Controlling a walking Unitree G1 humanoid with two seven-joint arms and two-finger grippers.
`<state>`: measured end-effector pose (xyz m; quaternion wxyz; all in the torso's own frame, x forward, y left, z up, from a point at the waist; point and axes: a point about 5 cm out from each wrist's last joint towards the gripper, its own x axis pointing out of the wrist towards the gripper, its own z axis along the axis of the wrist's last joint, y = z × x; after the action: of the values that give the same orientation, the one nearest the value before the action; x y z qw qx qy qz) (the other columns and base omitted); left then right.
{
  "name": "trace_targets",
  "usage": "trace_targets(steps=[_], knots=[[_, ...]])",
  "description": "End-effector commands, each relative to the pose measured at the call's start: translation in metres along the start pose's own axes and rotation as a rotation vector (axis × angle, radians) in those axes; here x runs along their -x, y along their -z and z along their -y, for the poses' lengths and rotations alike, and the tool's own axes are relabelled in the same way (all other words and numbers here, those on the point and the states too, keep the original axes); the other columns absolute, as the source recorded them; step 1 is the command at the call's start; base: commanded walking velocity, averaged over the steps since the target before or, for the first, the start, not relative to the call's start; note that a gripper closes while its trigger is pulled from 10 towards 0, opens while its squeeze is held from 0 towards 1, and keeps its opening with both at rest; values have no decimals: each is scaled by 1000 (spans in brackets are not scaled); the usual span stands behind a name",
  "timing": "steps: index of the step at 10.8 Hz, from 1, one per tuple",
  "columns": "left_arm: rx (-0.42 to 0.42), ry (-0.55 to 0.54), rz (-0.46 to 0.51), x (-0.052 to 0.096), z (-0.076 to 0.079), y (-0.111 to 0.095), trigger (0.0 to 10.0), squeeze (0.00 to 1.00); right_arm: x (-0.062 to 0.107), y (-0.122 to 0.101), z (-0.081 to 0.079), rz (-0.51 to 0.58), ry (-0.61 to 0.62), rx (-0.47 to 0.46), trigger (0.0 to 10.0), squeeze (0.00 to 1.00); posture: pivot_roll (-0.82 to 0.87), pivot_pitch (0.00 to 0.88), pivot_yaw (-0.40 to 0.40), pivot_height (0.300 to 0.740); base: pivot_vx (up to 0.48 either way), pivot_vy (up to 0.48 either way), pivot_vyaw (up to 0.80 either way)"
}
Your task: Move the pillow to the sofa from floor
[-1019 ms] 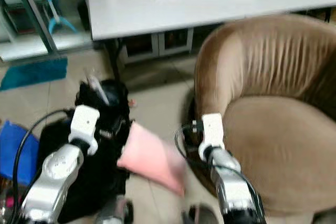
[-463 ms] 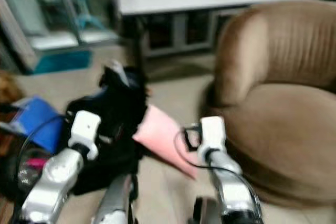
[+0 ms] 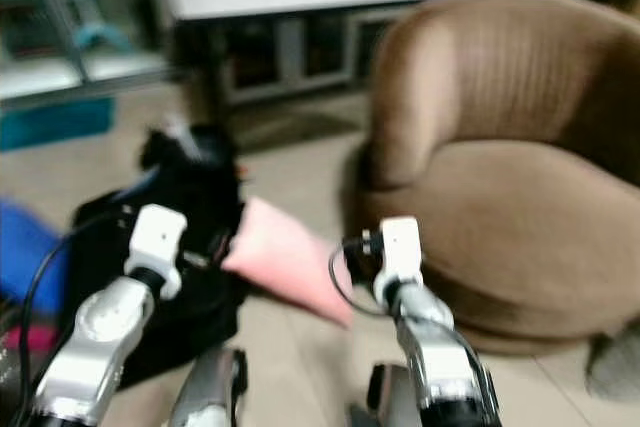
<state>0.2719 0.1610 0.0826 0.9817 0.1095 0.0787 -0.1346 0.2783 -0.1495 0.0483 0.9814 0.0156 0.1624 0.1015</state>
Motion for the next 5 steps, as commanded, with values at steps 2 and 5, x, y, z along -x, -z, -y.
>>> trace_targets(steps=[2, 5], knots=[[5, 24, 28, -3, 5, -6, 10000, 0, 1, -2, 6, 3, 19, 7, 10000, 0, 36, 0, 48, 595, 358, 0, 0], [13, 23, 24, -3, 6, -5, 10000, 0, 1, -2, 7, 1, 20, 10, 10000, 0, 36, 0, 45, 595, 360, 0, 0]])
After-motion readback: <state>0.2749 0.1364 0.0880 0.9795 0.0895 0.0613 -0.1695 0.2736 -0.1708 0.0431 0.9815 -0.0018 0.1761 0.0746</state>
